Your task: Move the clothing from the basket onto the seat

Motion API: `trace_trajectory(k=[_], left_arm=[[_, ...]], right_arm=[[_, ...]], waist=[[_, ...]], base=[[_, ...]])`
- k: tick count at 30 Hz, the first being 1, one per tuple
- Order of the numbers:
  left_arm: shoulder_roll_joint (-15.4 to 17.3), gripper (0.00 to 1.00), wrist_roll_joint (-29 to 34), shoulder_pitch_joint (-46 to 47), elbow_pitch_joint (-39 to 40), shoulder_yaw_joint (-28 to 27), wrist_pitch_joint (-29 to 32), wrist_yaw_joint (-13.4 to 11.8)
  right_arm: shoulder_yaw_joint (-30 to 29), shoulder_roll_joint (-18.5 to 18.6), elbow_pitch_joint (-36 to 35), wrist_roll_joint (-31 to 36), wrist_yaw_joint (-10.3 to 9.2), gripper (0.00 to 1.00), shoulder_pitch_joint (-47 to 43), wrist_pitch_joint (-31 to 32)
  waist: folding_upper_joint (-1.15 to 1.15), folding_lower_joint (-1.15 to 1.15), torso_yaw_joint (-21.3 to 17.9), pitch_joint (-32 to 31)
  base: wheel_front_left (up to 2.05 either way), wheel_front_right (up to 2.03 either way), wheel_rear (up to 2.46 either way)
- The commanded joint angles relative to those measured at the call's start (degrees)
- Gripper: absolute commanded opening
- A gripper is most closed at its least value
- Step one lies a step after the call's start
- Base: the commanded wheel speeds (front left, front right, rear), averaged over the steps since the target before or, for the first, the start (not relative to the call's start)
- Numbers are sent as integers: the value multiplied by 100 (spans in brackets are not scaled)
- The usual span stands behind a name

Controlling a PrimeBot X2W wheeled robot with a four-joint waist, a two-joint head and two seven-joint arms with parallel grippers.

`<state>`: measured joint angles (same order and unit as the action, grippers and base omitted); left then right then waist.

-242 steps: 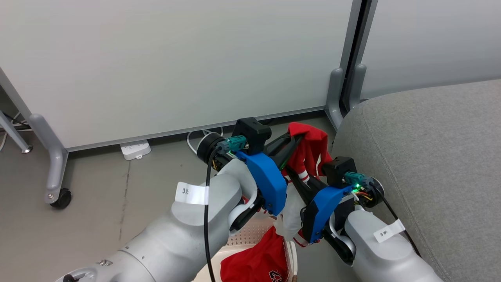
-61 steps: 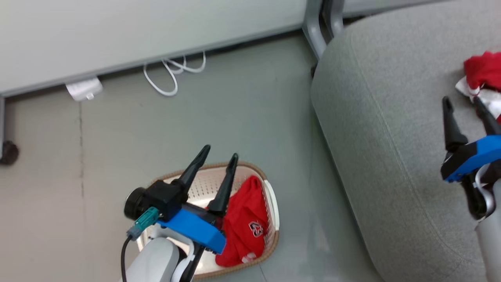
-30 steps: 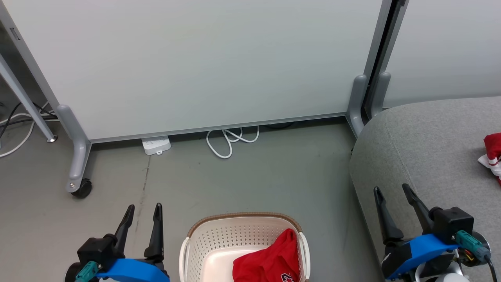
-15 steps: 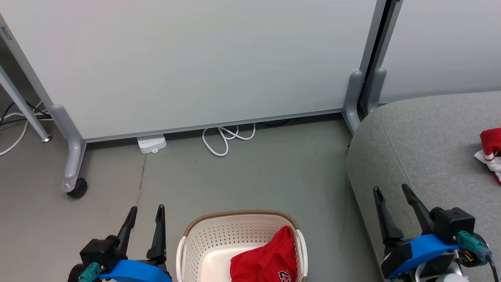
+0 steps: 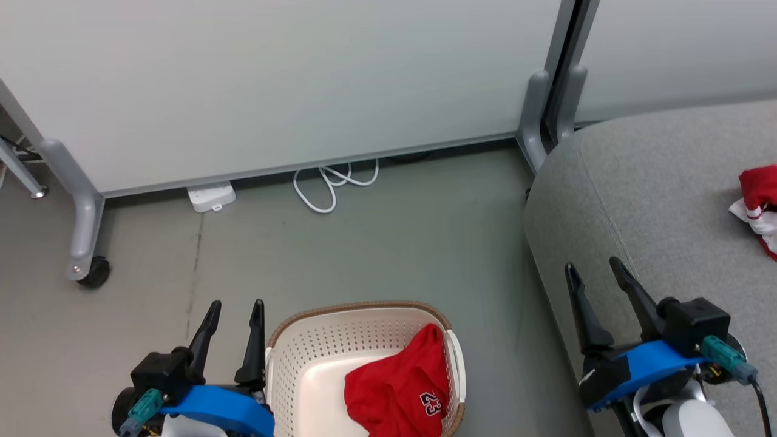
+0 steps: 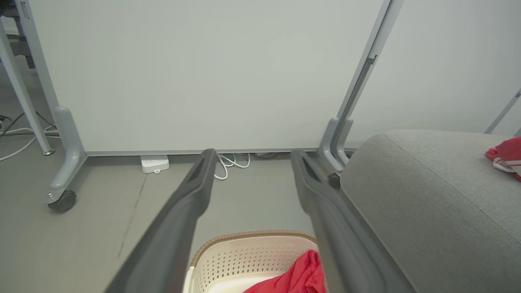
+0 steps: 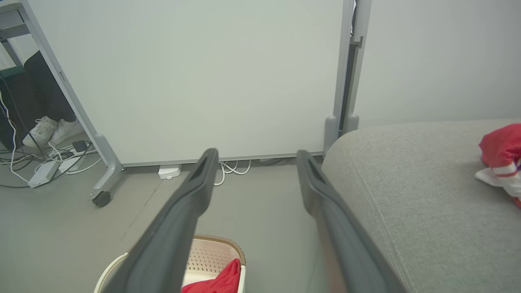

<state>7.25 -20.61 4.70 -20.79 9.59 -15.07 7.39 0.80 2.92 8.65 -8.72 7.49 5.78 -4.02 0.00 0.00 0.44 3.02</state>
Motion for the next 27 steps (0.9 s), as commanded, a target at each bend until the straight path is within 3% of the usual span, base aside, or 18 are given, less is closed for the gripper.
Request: trace_trajectory(k=[1,14,27], left_arm=[[22,100,-17,134,9,14,-15,11],[220,100,-109,1258,-377,558,-15,11],[935,100,-518,2874,-1917,2106,14,11]], right_arm=[[16,-4,-40,42,1,100,134,14],[427,-5,-314,-15,1,100,1381,-224],[961,-7,-254,-355,1,100,2465,-707]], waist=[[0,0,-159,303],[0,0,-1024,2163],[0,0,-1979,3931]], base=[[0,0,0],[0,0,0],[0,0,0]])
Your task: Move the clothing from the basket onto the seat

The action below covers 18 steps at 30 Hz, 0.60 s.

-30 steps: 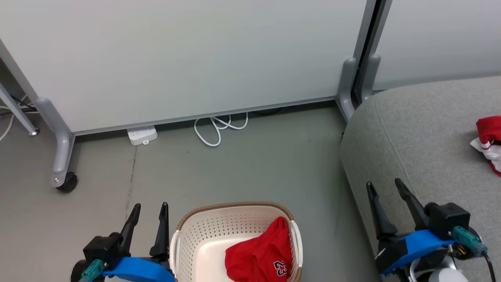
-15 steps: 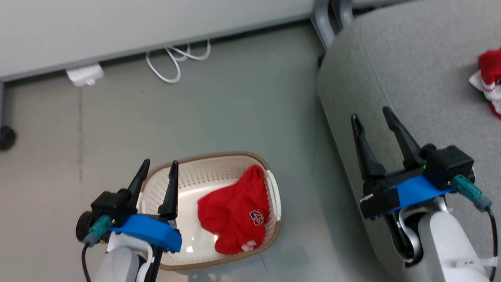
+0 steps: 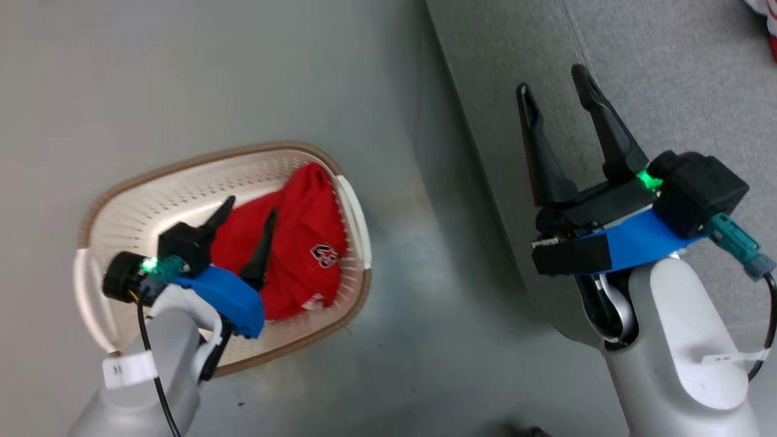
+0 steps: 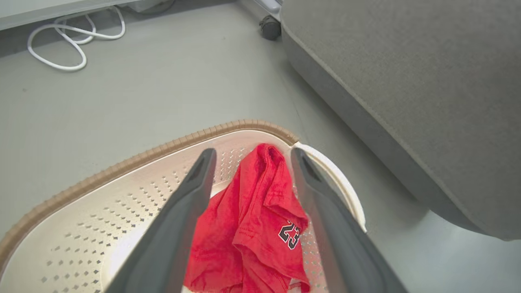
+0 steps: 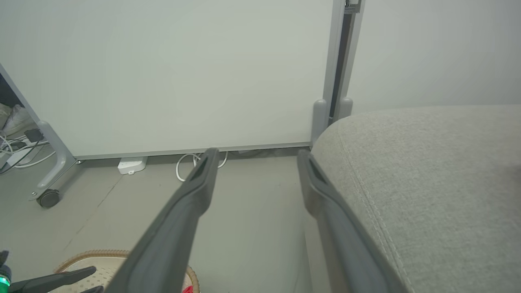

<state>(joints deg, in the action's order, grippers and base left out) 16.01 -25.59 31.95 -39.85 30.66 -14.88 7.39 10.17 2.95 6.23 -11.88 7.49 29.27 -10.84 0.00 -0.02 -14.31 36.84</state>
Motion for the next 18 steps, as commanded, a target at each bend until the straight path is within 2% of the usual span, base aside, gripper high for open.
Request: trace_trajectory(k=[1,10,18], left_arm=[[101,100,-63,260,-109,89,5,11],[415,100,-322,1022,-736,663,121,11],[410,100,-536,1507,-1347,1021,390,11]], right_arm=[[69,-11,-11,-87,1,100,176,-81],[418,-11,-20,-409,1,100,484,-303],[464,-11,-75,-395,1,100,635,-401]], waist=[[0,2,-575,662],[0,2,-885,1454],[0,2,-758,1773]], base=[[0,0,0],[0,0,0],[0,0,0]])
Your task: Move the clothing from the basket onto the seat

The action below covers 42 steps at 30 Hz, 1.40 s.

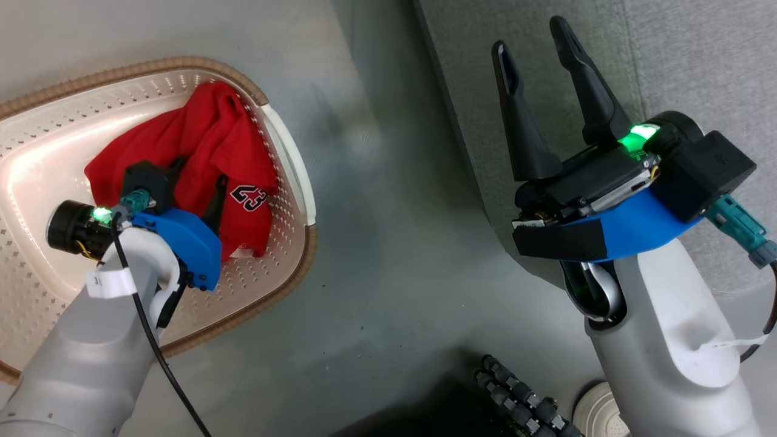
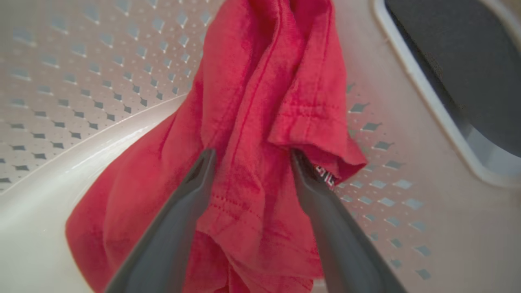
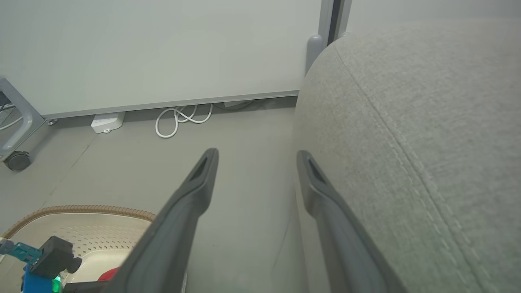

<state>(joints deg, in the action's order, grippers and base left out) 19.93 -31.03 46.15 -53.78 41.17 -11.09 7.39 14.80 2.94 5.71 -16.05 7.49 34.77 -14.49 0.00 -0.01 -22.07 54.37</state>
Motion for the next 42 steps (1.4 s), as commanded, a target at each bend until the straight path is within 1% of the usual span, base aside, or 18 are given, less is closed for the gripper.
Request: trace_trajectory(k=[1,11,12,13,14,18,25,33,37,42], left_arm=[[-1,100,-36,117,-14,8,28,11],[-110,100,-581,244,-372,391,353,11],[-103,62,-642,241,-360,441,380,11],[-88,35,-694,255,-346,493,381,11],[-86,0,-747,267,-317,544,375,11],[-51,0,-918,304,-257,752,352,11],[105,0,-1232,377,-235,1084,280,11],[129,0,-1537,480,-347,1366,220,12],[130,0,-1670,527,-425,1462,127,12],[-36,0,-1856,444,-474,1636,-31,12]], right_arm=[[0,-9,-31,29,1,100,76,-42],[30,-9,-52,25,1,100,12,-57],[27,-9,-57,23,1,100,8,-59],[23,-9,-65,25,1,100,-1,-61],[14,-9,-75,26,1,100,-16,-63],[-16,-9,-90,32,1,100,-67,-70],[-2,-9,-66,-1,1,100,-48,-73],[48,-9,-12,-18,1,100,38,-78],[92,-9,36,-5,1,100,125,-76],[81,-8,239,150,1,100,138,-76]], waist=[[0,1,37,42],[0,1,111,113],[0,1,109,109],[0,1,106,107],[0,1,101,104],[0,1,81,87],[0,1,49,58],[0,1,42,32],[0,1,45,-1],[0,1,231,-348]], base=[[0,0,0],[0,0,0],[0,0,0],[0,0,0],[0,0,0],[0,0,0],[0,0,0],[0,0,0],[0,0,0],[0,0,0]])
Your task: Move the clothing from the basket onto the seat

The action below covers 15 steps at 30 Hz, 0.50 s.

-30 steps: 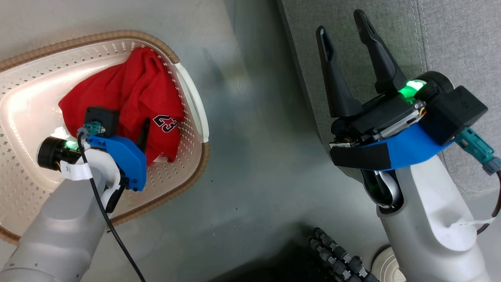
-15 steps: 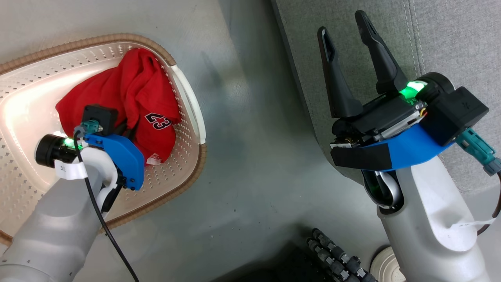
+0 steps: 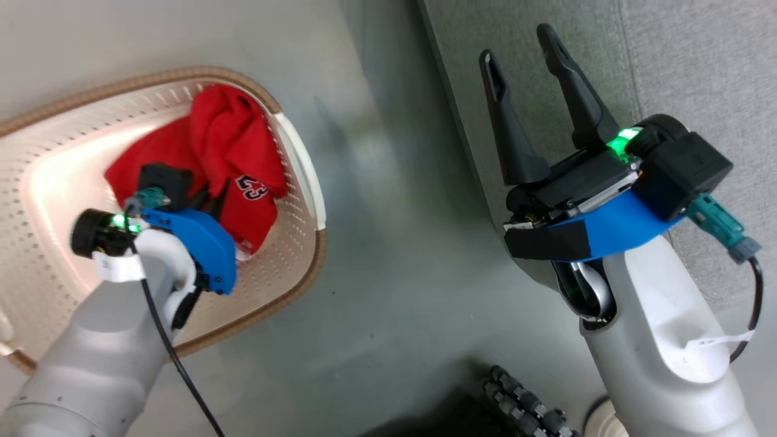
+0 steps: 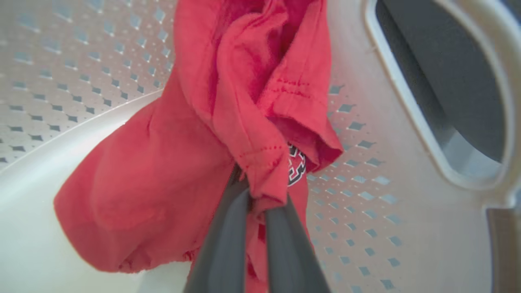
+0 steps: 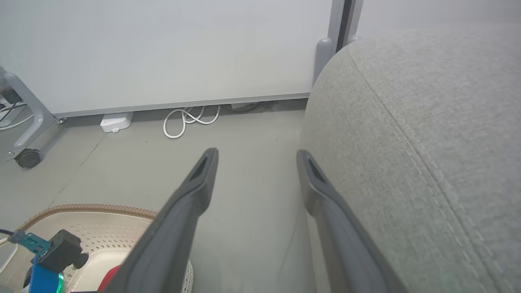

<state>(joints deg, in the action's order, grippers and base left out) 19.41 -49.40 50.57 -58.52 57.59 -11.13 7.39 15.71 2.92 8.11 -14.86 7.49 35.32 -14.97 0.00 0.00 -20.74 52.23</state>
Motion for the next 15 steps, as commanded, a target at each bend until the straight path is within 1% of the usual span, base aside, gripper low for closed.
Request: trace_trajectory(k=[1,8,14,15], left_arm=[[-34,0,-55,-36,-4,28,-61,12],[-313,0,-296,-336,65,373,-286,12],[-650,0,-430,-644,246,713,-389,12],[-760,0,-495,-750,313,774,-402,12]], right_arm=[[-31,-5,53,78,1,100,65,-25],[-108,-3,365,346,1,100,-174,121],[-272,0,684,590,1,100,-595,325],[-306,2,765,648,1,100,-792,406]], waist=[[0,0,151,-252],[0,0,500,-1183],[0,0,975,-2237],[0,0,1127,-2616]], base=[[0,0,0],[0,0,0],[0,0,0],[0,0,0]])
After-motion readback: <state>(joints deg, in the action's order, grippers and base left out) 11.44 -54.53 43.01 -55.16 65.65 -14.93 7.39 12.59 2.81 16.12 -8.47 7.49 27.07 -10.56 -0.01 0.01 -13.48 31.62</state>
